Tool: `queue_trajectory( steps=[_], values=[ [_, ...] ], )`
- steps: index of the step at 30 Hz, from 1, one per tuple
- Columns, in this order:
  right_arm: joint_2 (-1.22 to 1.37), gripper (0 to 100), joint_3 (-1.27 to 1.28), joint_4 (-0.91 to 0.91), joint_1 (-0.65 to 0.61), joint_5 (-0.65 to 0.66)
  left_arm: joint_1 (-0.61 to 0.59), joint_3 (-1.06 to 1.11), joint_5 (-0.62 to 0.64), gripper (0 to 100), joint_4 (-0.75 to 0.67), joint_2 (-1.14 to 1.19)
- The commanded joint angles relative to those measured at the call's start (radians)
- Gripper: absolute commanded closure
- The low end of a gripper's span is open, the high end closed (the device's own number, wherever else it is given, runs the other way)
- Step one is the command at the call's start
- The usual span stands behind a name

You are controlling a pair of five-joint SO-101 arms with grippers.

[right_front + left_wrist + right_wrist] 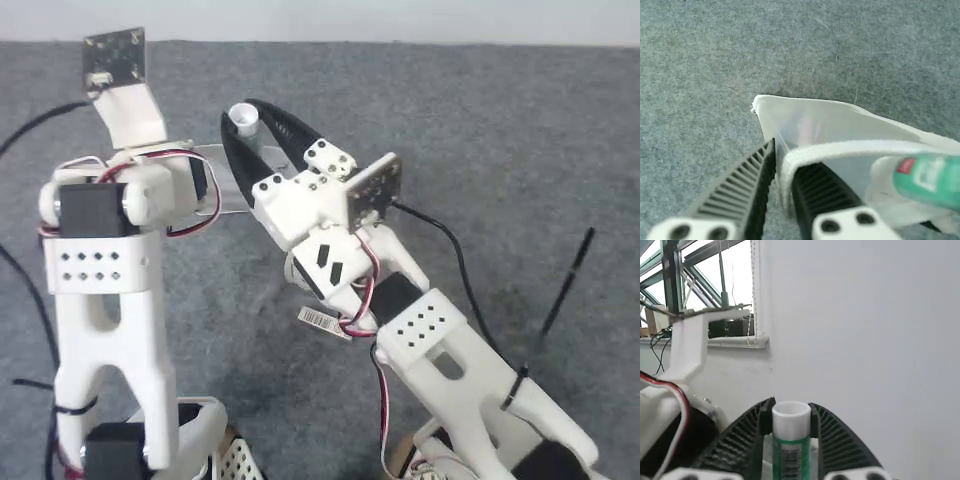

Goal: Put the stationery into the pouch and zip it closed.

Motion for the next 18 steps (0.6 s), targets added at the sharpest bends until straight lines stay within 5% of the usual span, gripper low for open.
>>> queue_trajectory(
  steps=[1, 12, 18],
  values=[
    [0.001, 98.6, 0.018, -0.022, -0.007, 0.020, 0.000, -0.031, 0.015, 99, -0.003, -0.006],
    [-0.001, 98.3, 0.164, -0.018, -0.013, 0.339, -0.002, -0.031, 0.015, 99, 0.000, -0.006],
    [0.005, 95.8, 0.176, 0.005, -0.025, 0.377, -0.002, -0.030, 0.015, 99, 0.002, -0.005]
  ],
)
